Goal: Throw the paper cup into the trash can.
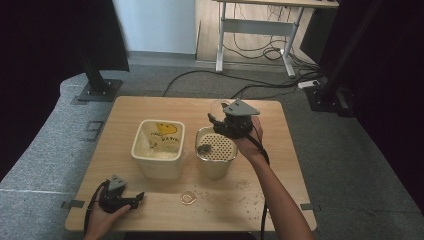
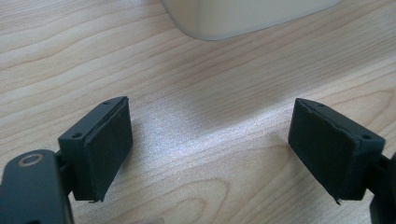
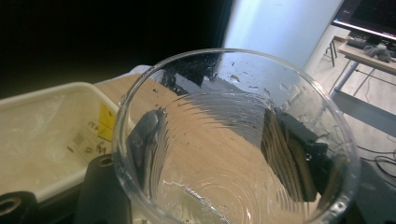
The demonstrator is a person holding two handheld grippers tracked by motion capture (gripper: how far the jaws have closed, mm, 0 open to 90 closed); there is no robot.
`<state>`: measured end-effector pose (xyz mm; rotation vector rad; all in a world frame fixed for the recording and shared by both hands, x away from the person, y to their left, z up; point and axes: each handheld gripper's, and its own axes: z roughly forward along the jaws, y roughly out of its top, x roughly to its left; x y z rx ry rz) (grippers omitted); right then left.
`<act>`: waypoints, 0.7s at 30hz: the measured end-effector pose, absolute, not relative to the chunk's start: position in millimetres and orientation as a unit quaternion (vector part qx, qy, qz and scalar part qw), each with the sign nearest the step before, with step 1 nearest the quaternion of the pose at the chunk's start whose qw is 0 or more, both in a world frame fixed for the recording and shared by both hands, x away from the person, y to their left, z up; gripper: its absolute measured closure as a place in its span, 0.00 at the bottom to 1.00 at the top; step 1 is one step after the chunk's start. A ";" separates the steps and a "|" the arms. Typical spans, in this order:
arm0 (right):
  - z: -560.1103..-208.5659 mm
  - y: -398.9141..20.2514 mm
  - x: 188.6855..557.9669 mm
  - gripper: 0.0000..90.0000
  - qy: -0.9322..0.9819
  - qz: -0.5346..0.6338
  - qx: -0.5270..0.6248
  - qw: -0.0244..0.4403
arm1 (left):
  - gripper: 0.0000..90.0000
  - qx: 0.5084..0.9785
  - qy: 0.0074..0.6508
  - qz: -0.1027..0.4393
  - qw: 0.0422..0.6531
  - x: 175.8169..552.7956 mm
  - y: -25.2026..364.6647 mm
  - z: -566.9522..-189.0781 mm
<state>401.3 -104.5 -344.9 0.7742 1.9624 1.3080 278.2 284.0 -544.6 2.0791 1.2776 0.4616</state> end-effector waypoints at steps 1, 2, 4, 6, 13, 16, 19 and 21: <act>-343.2 -101.3 401.1 0.46 0.746 0.507 0.294 0.317 | 0.15 0.792 0.486 0.176 0.323 278.2 284.0 -544.7; -343.2 -101.3 401.1 0.46 0.746 0.507 0.294 0.317 | 0.15 0.792 0.486 0.176 0.323 278.1 283.9 -544.7; -342.3 -95.5 401.6 0.46 0.743 0.518 0.293 0.306 | 0.15 0.793 0.486 0.177 0.323 277.9 284.2 -544.7; -342.4 -88.4 403.0 0.46 0.741 0.527 0.292 0.296 | 0.15 0.792 0.487 0.176 0.324 277.4 284.4 -544.7; -348.4 -38.8 408.4 0.45 0.750 0.551 0.274 0.242 | 0.15 0.793 0.484 0.176 0.324 276.8 284.8 -544.9; -351.1 -13.9 412.5 0.44 0.756 0.557 0.266 0.217 | 0.15 0.794 0.483 0.178 0.322 278.3 283.4 -545.0; -355.2 8.1 416.5 0.40 0.759 0.559 0.259 0.211 | 0.14 0.796 0.480 0.180 0.321 278.2 283.0 -545.3; -361.5 28.4 422.3 0.32 0.773 0.553 0.247 0.189 | 0.15 0.796 0.479 0.179 0.324 277.8 283.7 -545.6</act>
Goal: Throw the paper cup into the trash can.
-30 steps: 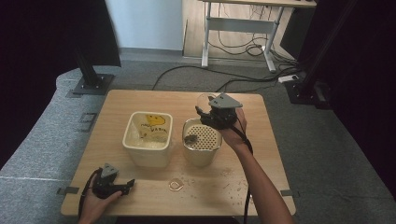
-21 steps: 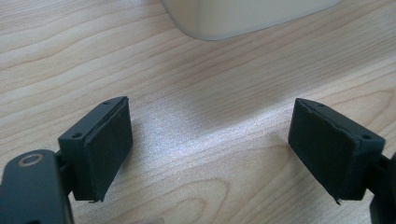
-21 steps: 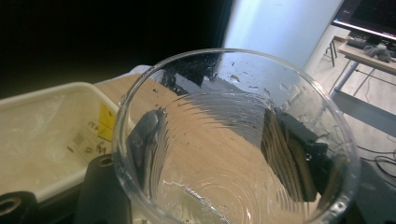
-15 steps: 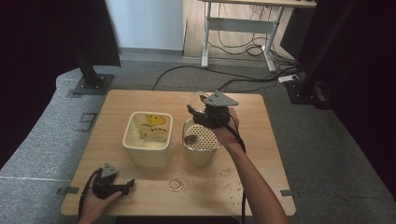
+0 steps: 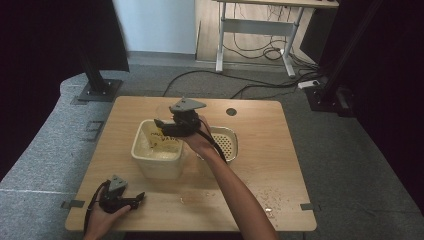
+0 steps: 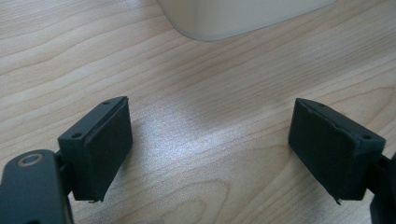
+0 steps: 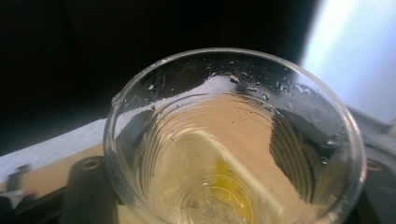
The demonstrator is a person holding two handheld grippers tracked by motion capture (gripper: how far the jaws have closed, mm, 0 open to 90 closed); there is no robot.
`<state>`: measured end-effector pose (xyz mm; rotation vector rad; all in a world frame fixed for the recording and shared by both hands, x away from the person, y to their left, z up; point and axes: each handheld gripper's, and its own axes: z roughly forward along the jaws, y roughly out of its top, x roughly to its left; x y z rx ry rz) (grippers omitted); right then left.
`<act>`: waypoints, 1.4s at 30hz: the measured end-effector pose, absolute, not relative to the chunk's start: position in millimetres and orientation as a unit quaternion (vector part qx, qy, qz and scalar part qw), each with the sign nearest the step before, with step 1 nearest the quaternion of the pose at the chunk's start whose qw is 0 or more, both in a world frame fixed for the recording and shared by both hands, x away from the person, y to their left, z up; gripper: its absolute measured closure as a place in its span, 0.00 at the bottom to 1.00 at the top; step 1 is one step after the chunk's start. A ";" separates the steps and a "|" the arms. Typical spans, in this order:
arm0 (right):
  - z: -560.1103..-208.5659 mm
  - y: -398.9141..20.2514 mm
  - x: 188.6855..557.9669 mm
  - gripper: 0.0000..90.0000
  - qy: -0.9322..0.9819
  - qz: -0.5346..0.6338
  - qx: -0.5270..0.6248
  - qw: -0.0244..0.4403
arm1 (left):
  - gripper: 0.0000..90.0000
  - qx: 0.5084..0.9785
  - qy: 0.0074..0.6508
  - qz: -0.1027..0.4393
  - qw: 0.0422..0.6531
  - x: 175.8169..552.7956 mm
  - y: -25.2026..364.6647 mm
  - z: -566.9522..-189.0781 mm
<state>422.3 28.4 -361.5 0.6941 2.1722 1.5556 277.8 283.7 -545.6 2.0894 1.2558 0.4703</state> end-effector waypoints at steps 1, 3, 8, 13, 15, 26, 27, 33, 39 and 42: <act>-361.5 28.4 422.3 0.32 0.773 0.553 0.247 0.189 | 0.15 0.796 0.479 0.179 0.324 277.8 284.0 -545.6; -364.6 38.0 423.8 0.23 0.780 0.545 0.244 0.187 | 0.15 0.797 0.478 0.178 0.324 277.9 284.4 -545.5; -364.9 41.4 423.7 0.16 0.787 0.533 0.251 0.183 | 0.15 0.798 0.476 0.180 0.323 277.8 284.1 -545.6; -360.9 28.0 422.5 0.16 0.784 0.531 0.258 0.190 | 0.15 0.798 0.476 0.182 0.321 277.5 283.5 -545.7; -359.1 21.5 421.5 0.17 0.782 0.535 0.257 0.192 | 0.15 0.798 0.477 0.182 0.321 277.5 283.4 -545.7; -362.7 -21.2 409.3 0.24 0.767 0.542 0.272 0.211 | 0.15 0.798 0.476 0.183 0.321 277.7 283.0 -545.9; -363.6 -26.2 407.4 0.24 0.765 0.543 0.274 0.212 | 0.15 0.798 0.476 0.183 0.321 277.7 283.1 -546.0; -372.5 -62.8 395.3 0.27 0.751 0.550 0.293 0.219 | 0.15 0.798 0.476 0.182 0.323 277.8 283.9 -545.9; -385.8 -109.7 377.1 0.28 0.735 0.554 0.312 0.235 | 0.15 0.798 0.475 0.185 0.321 277.7 283.2 -546.1; -394.6 -131.3 365.2 0.29 0.728 0.553 0.322 0.245 | 0.15 0.798 0.475 0.185 0.320 278.3 282.9 -546.1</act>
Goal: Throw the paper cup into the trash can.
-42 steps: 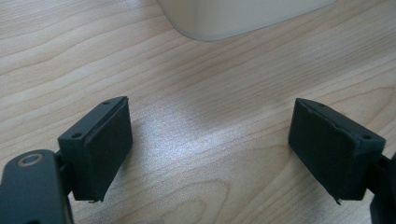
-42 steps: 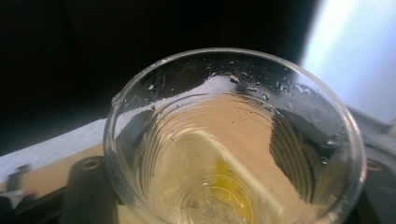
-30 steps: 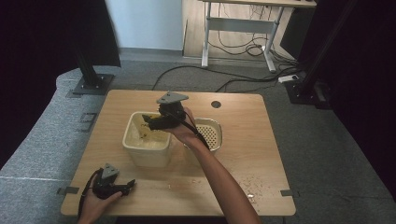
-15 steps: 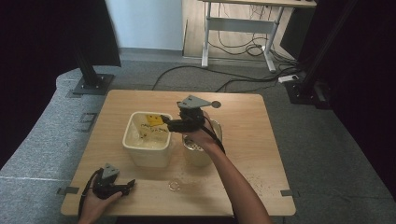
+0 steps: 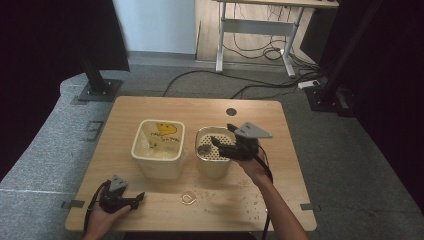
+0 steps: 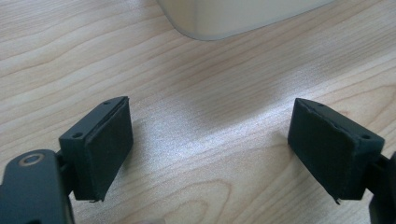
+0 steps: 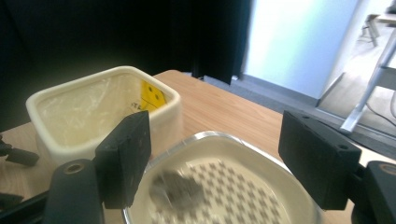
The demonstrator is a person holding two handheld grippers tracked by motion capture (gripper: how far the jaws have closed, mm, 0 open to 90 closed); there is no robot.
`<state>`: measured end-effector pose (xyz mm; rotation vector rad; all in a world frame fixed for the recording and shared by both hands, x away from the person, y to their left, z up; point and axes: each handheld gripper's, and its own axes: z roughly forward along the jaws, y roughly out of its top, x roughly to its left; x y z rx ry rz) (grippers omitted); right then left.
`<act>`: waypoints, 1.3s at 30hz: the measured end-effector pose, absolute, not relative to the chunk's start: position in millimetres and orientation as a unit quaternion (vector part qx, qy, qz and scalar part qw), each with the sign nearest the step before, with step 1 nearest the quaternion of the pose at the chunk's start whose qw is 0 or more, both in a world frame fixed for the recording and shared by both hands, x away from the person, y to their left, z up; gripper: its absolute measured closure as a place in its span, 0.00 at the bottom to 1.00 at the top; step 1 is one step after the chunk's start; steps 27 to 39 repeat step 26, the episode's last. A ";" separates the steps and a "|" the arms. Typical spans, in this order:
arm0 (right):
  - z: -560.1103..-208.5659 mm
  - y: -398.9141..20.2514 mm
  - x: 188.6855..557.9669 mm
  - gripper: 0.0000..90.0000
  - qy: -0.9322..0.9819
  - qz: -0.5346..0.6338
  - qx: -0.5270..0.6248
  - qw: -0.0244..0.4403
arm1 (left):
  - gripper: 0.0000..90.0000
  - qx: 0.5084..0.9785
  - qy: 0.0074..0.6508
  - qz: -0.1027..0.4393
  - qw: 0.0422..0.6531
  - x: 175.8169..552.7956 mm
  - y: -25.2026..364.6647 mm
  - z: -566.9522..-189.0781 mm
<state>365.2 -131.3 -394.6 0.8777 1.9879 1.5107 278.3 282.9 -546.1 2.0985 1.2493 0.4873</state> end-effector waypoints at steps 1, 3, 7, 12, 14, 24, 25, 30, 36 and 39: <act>-399.3 -141.7 359.0 0.29 0.720 0.560 0.326 0.247 | 0.15 0.799 0.475 0.185 0.320 278.5 283.0 -546.0; -408.1 -157.7 349.8 0.29 0.712 0.565 0.334 0.249 | 0.15 0.798 0.476 0.185 0.320 279.5 282.9 -546.0; -430.4 -188.2 333.3 0.29 0.703 0.561 0.358 0.252 | 0.14 0.799 0.476 0.185 0.318 282.4 281.9 -546.2; -469.3 -217.6 319.8 0.28 0.702 0.541 0.396 0.240 | 0.12 0.798 0.479 0.185 0.316 287.7 280.7 -546.3; -490.4 -228.2 317.0 0.28 0.707 0.522 0.414 0.238 | 0.11 0.799 0.479 0.185 0.314 290.8 280.2 -546.4; -532.3 -249.6 315.5 0.27 0.704 0.486 0.462 0.234 | 0.04 0.800 0.483 0.182 0.306 303.0 277.7 -546.8; -533.6 -250.4 315.7 0.27 0.704 0.484 0.465 0.233 | 0.04 0.800 0.483 0.182 0.307 303.2 277.9 -546.9; -535.0 -251.2 316.5 0.27 0.704 0.482 0.468 0.231 | 0.03 0.800 0.483 0.181 0.307 303.7 278.1 -547.0; -535.0 -251.2 316.5 0.27 0.704 0.482 0.468 0.231 | 0.03 0.800 0.483 0.181 0.307 303.7 278.1 -547.0; -535.0 -251.2 316.5 0.27 0.704 0.482 0.468 0.231 | 0.03 0.800 0.483 0.181 0.307 303.7 278.1 -547.0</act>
